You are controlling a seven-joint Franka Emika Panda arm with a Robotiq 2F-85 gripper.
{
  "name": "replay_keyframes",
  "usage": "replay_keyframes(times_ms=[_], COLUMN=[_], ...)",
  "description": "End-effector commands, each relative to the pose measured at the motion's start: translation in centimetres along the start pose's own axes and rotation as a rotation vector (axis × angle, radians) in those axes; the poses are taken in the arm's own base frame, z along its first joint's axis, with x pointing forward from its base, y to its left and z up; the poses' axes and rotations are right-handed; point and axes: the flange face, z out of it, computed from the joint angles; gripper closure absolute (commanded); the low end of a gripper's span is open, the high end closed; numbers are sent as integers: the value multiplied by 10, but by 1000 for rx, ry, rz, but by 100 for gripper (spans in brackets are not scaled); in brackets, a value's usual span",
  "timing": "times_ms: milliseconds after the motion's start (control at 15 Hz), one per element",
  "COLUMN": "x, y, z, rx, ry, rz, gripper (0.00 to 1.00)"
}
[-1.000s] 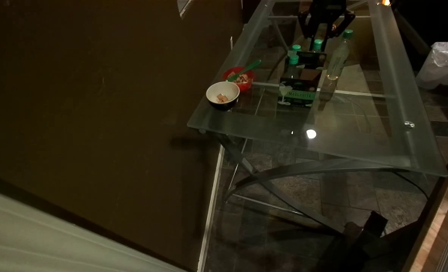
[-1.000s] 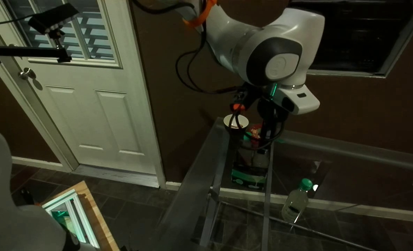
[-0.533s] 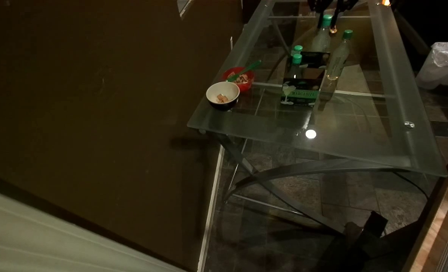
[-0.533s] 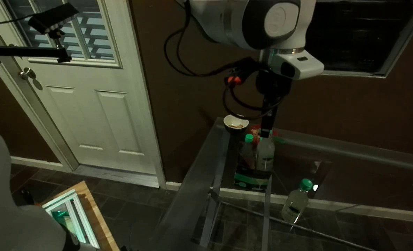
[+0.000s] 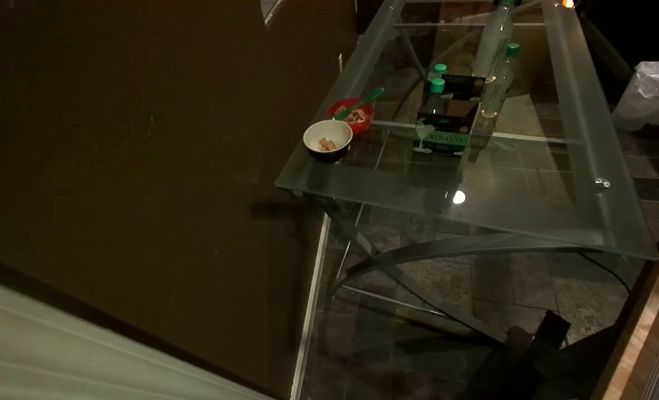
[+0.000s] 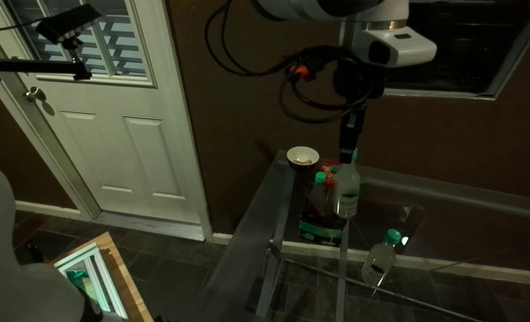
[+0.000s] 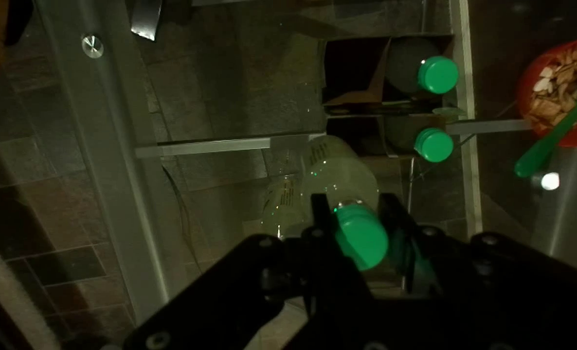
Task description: Pick up the bottles from the box and put them on the table
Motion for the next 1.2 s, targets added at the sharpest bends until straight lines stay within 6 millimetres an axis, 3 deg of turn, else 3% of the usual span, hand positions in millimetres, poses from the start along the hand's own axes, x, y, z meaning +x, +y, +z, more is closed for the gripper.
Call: replay_keyframes(times_ms=[0, 533, 1133], x=[19, 58, 77], y=[14, 19, 8], z=[-19, 5, 64], rx=[31, 108, 124], ry=[5, 10, -98], rz=[61, 157, 251], gripper=[93, 93, 93])
